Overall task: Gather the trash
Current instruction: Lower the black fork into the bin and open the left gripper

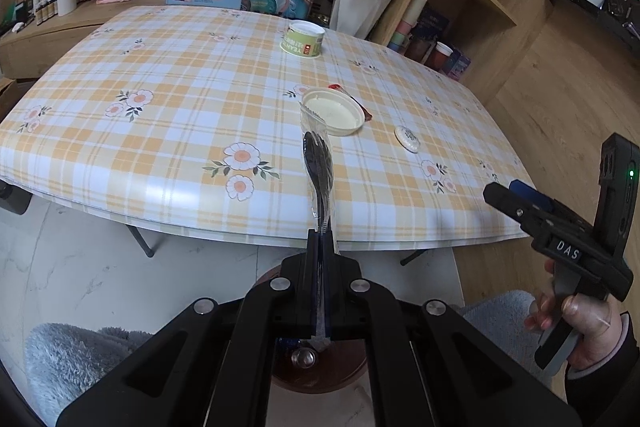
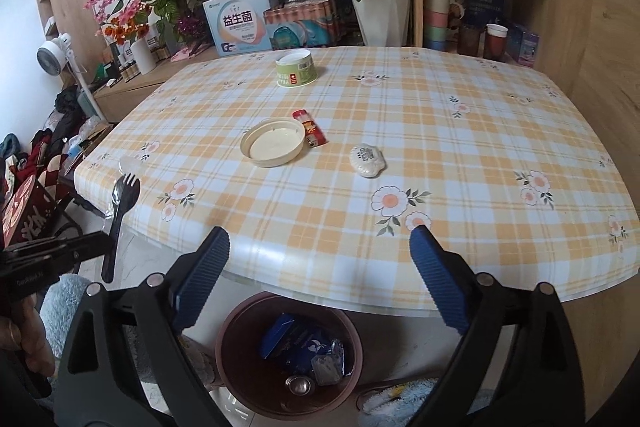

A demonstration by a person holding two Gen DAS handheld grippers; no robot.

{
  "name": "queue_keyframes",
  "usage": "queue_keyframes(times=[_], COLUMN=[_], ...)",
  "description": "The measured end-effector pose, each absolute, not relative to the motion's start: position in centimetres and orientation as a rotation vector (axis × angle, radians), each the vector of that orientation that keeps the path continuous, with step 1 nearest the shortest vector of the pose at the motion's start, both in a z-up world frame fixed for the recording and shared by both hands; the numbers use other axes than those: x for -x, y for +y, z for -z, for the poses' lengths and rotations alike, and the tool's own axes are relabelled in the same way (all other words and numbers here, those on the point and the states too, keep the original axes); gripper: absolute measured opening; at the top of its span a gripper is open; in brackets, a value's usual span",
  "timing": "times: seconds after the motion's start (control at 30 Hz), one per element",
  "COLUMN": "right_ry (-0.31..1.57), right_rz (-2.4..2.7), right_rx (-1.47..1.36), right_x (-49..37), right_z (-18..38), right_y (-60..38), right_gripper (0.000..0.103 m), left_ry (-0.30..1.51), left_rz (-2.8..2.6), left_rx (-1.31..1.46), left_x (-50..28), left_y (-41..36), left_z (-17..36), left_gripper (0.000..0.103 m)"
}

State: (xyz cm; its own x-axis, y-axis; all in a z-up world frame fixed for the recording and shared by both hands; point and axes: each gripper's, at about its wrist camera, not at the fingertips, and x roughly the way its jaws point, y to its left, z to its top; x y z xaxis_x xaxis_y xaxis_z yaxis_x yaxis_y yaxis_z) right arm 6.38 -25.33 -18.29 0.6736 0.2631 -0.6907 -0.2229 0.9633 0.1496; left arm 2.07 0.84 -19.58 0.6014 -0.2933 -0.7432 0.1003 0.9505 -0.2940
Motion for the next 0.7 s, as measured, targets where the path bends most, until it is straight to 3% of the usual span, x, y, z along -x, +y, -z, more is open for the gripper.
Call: queue_keyframes(times=[0.2, 0.7], right_ry=[0.769, 0.739], right_rz=[-0.246, -0.190], right_rx=[-0.048, -0.066], right_x=[-6.3, -6.5], right_z=[18.1, 17.7], right_y=[-25.8, -27.3], right_gripper=[0.097, 0.097], left_ry=[0.922, 0.973], left_rz=[0.267, 0.366], left_rx=[0.202, 0.162], left_x=[-2.1, -2.2], left_y=[-0.6, -3.5], left_z=[20.1, 21.3], left_gripper=[0.002, 0.003])
